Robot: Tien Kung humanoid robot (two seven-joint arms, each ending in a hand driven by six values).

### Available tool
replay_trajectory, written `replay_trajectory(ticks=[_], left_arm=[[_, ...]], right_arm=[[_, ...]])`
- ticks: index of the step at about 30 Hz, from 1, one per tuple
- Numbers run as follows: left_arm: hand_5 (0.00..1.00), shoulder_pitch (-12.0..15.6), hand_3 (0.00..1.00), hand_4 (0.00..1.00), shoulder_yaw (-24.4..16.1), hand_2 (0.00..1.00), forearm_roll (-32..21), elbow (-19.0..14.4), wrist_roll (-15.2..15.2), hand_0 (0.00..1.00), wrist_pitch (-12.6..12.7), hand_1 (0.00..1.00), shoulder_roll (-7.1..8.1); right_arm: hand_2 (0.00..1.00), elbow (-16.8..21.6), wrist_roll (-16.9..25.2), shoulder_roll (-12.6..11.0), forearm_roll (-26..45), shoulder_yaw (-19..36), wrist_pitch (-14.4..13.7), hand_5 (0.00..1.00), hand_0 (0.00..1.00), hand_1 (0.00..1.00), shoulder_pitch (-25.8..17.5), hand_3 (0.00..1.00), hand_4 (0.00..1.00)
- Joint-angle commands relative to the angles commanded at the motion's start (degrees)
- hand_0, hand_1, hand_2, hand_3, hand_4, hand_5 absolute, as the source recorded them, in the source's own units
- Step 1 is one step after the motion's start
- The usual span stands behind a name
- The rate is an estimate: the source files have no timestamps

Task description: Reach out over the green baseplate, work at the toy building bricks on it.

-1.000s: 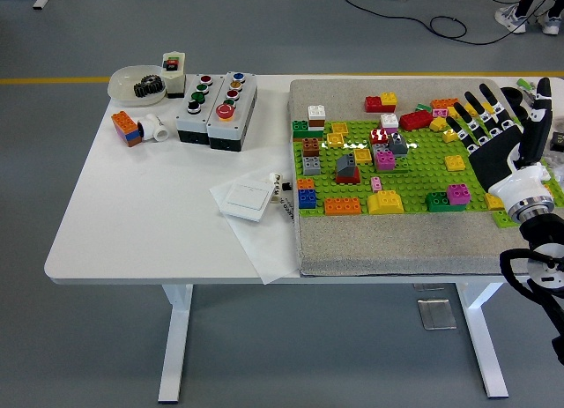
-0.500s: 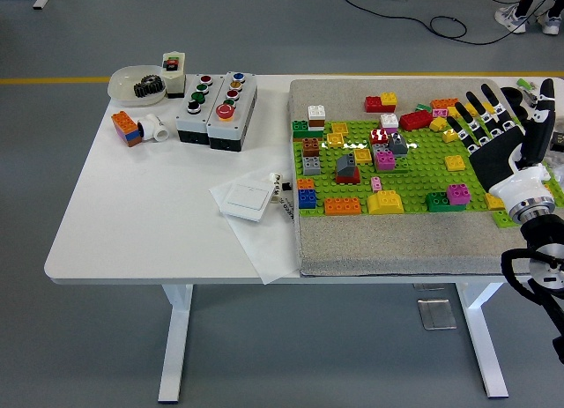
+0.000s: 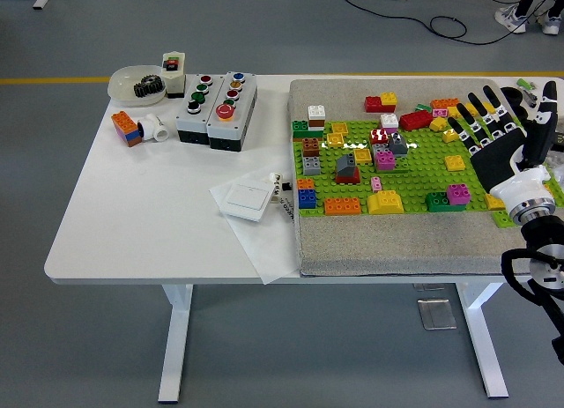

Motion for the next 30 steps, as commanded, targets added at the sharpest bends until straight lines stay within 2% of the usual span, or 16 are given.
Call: replay_trajectory(ticks=[13, 24, 30], left_arm=[[0.658, -0.11, 0.734, 0.731, 0.15, 0.87, -0.24, 0.01, -0.15, 0.859, 0.02, 0.866, -0.01], [0.656, -0.26, 0.734, 0.729, 0.26, 0.87, -0.43, 0.02, -0.25, 0.859, 0.01, 0.866, -0.02], [0.656, -0.25, 0.734, 0.728, 0.24, 0.869, -0.4, 0.01, -0.18, 0.858, 0.02, 0.865, -0.03]], right_arm=[[0.828, -0.39, 0.28, 0.03, -2.53, 0.37, -0.79, 0.998, 0.835, 0.802, 0.15, 0.856, 0.998], [0.831, -2.02, 0.52, 0.06, -11.56, 2.24, -0.78, 0.998, 0.871, 0.807, 0.15, 0.856, 0.998], [0.831, -2.91, 0.27, 0.24, -13.31, 3.56, -0.05, 0.998, 0.88, 0.812, -0.12, 0.856, 0.998]])
